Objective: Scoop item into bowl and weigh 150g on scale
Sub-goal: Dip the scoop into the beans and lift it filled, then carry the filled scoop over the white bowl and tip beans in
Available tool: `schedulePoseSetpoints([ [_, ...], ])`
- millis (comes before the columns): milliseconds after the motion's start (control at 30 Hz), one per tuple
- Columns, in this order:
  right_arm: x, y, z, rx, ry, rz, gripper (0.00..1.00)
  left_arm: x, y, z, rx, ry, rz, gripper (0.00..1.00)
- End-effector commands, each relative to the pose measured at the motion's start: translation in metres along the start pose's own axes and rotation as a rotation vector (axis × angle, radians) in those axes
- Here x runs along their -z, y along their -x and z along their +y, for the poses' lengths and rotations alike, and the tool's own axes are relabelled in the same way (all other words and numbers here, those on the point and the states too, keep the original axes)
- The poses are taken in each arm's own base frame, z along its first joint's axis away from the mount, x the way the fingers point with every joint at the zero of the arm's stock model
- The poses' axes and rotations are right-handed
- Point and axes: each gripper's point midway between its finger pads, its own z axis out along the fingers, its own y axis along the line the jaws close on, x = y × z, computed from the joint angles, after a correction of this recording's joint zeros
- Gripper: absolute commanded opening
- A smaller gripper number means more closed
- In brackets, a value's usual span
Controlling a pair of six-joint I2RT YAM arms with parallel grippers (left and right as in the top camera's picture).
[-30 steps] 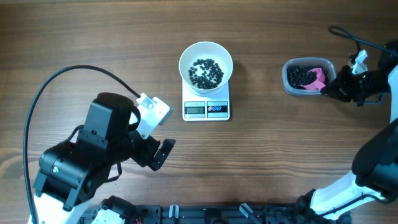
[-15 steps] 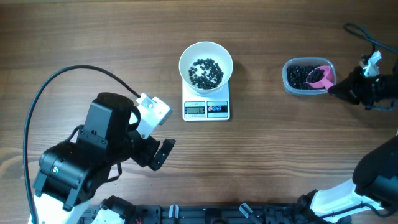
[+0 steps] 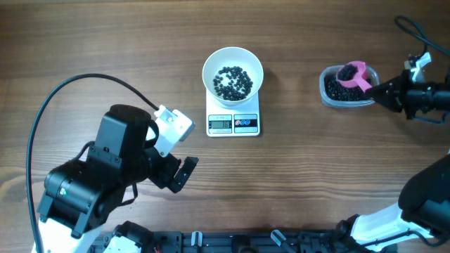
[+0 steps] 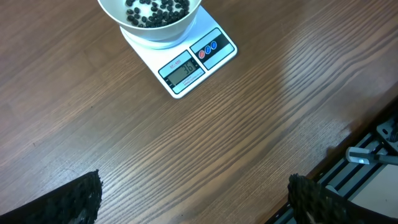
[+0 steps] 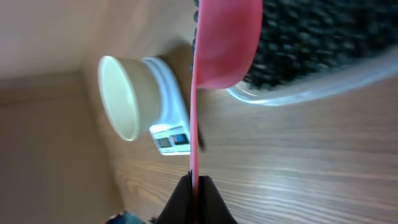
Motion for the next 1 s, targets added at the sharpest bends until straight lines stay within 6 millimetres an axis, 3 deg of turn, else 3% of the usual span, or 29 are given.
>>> schedulePoseSetpoints([
  [0, 0.013, -0.001, 0.044, 0.094, 0.160, -0.054, 0.05, 0.004, 0.003, 0.002, -0.011, 0.009, -0.018, 1.00],
  [233, 0.003, -0.007, 0.075, 0.181, 0.183, -0.051, 0.05, 0.004, 0.003, 0.002, -0.011, 0.009, -0.018, 1.00],
  [567, -0.052, -0.037, 0.131, 0.362, 0.197, 0.069, 0.05, 0.004, 0.003, 0.002, -0.011, 0.009, -0.018, 1.00],
  [967, -0.118, -0.076, 0.153, 0.679, -0.024, 0.129, 0.04, 0.004, 0.003, 0.002, -0.011, 0.009, -0.018, 1.00],
])
